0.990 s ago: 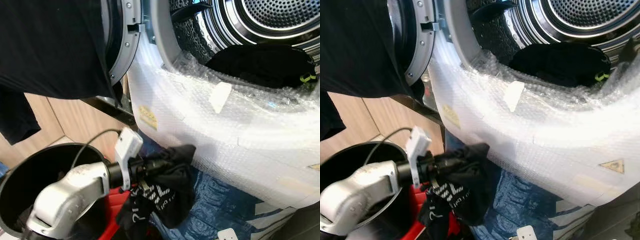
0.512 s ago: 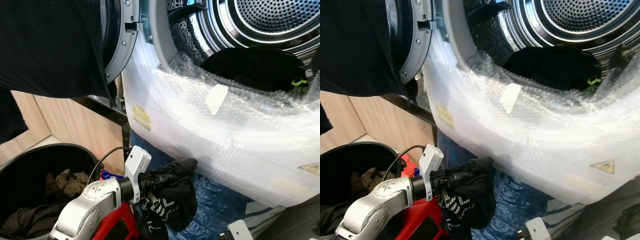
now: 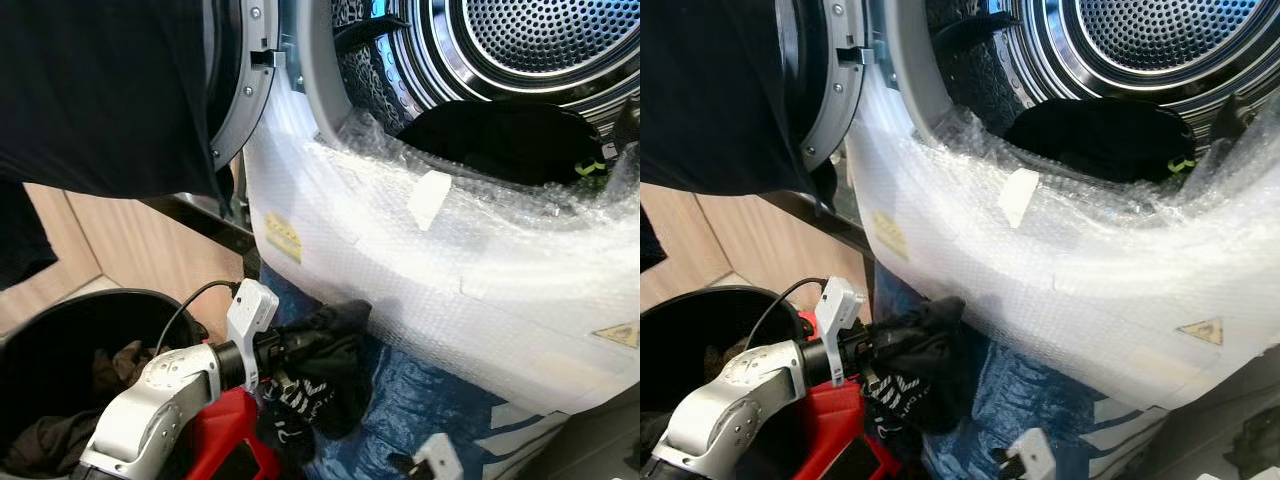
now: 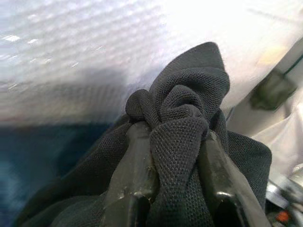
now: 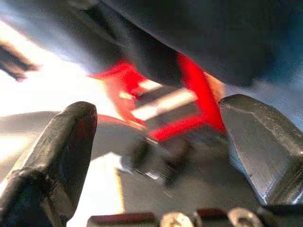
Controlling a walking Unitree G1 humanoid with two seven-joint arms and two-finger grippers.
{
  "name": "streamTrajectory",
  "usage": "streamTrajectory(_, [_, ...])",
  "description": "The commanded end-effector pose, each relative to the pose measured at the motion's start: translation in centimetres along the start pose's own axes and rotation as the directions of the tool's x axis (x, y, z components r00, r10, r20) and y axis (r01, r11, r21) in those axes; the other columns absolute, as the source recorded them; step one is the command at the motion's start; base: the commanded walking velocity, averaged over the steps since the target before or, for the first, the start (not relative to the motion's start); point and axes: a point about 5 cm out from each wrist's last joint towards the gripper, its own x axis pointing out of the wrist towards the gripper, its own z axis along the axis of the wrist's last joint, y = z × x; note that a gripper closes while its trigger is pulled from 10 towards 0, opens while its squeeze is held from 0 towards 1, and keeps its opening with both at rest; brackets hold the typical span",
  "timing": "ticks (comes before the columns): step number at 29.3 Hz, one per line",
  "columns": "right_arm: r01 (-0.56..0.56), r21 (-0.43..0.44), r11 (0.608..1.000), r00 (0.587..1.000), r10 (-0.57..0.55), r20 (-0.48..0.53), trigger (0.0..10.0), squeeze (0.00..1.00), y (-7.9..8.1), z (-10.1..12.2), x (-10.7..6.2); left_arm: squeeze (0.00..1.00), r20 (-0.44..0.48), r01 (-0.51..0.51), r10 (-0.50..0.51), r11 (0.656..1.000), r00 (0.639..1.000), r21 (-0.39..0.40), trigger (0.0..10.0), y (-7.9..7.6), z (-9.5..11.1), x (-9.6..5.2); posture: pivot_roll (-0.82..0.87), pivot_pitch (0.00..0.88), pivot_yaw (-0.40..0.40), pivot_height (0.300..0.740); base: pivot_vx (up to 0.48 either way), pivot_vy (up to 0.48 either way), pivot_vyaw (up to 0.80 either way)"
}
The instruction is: Clothes washing
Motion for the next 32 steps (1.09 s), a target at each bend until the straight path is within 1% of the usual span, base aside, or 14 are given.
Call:
streamTrajectory(1, [-0.065,-0.013,0.998,0.998,0.065,0.024,10.0,1.0,0.5,0.6,0.0,0.0,0.014,0.022,-0.022,1.0,1.0,0.0,10.0,-0.2,0.4,0.0,0.1,0.07,-0.016,0.74,0.0,0.0,0.0])
streamTrajectory(3, [-0.098,-0.02,0.995,0.995,0.099,0.034,10.0,1.0,1.0,0.8,0.1,0.0,0.011,0.019,-0.019,1.0,1.0,-0.011,10.0,-0.2,0.2,0.2,0.09,0.064,-0.011,0.74,0.0,0.0,0.0])
streamTrajectory(4, [-0.072,-0.049,0.996,0.997,0.073,0.029,10.0,1.0,0.7,1.1,-0.2,0.0,0.024,0.048,-0.047,0.998,0.999,-0.039,10.0,-0.7,0.0,0.9,0.05,0.057,-0.007,0.74,0.0,0.0,0.0])
streamTrajectory(6, [-0.059,-0.062,0.996,0.998,0.061,0.03,10.0,1.0,0.5,1.2,-0.4,0.0,0.029,0.06,-0.059,0.997,0.998,-0.048,10.0,-0.9,0.0,1.2,0.04,0.051,-0.005,0.74,0.0,0.0,0.0])
streamTrajectory(7, [-0.005,-0.072,0.997,0.998,0.009,0.064,10.0,1.0,-0.2,1.9,-0.9,0.0,0.037,0.091,-0.089,0.995,0.995,-0.051,10.0,-1.5,0.0,2.2,0.03,0.049,-0.004,0.74,0.0,0.0,0.0])
streamTrajectory(8, [0.012,-0.068,0.998,0.997,-0.006,0.079,10.0,1.0,-0.4,2.1,-1.2,0.0,0.038,0.101,-0.099,0.994,0.994,-0.048,10.0,-1.8,-0.1,2.7,0.03,0.053,-0.011,0.74,0.0,0.0,0.0])
streamTrajectory(9, [0.049,-0.052,0.997,0.99,-0.041,0.136,10.0,1.0,-0.8,3.0,-1.7,0.0,0.027,0.123,-0.122,0.992,0.992,-0.033,10.0,-2.2,-0.3,3.6,0.03,0.044,-0.038,0.74,0.0,0.0,0.0])
streamTrajectory(18, [0.078,-0.049,0.996,0.984,-0.069,0.167,10.0,1.0,-0.7,3.8,-2.1,0.0,0.022,0.137,-0.136,0.99,0.99,-0.023,10.0,-2.5,-0.2,4.2,0.02,0.043,-0.048,0.74,0.0,0.0,0.0])
streamTrajectory(19, [0.096,-0.034,0.995,0.964,-0.084,0.251,10.0,0.0,-0.9,5.7,-2.2,0.0,0.063,0.137,-0.136,0.99,0.989,-0.019,10.0,-2.6,0.4,5.3,0.01,0.005,-0.096,0.74,0.0,0.0,0.0])
streamTrajectory(20, [0.074,-0.014,0.997,0.937,-0.064,0.345,10.0,0.0,-0.6,7.9,-2.5,0.0,0.115,0.147,-0.144,0.989,0.983,-0.017,10.0,-3.0,1.3,6.6,0.01,0.003,-0.096,0.74,0.0,0.0,0.0])
streamTrajectory(22, [0.039,-0.017,0.999,0.933,-0.031,0.358,10.0,0.0,-0.2,8.3,-2.7,0.0,0.129,0.154,-0.15,0.988,0.98,-0.02,10.0,-3.2,1.5,6.9,0.01,0.003,-0.096,0.74,0.0,0.0,0.0])
streamTrajectory(24, [-0.022,-0.038,0.999,0.944,0.033,0.328,10.0,0.0,0.4,7.9,-3.2,0.0,0.132,0.164,-0.16,0.986,0.978,-0.019,10.0,-3.3,1.7,7.1,0.01,0.0,-0.097,0.74,0.0,0.0,0.0])
streamTrajectory(26, [-0.011,-0.048,0.999,0.956,0.024,0.293,10.0,0.0,0.3,7.6,-3.3,0.0,0.131,0.167,-0.163,0.986,0.978,-0.02,10.0,-3.3,1.7,7.2,0.01,0.0,-0.094,0.74,0.0,0.0,0.0])
streamTrajectory(32, [-0.107,-0.058,0.993,0.954,0.119,0.274,10.0,0.0,1.5,7.4,-3.2,0.0,0.116,0.203,-0.201,0.979,0.973,-0.005,10.0,-3.6,2.0,7.1,0.02,0.0,-0.099,0.74,0.0,0.0,0.0])
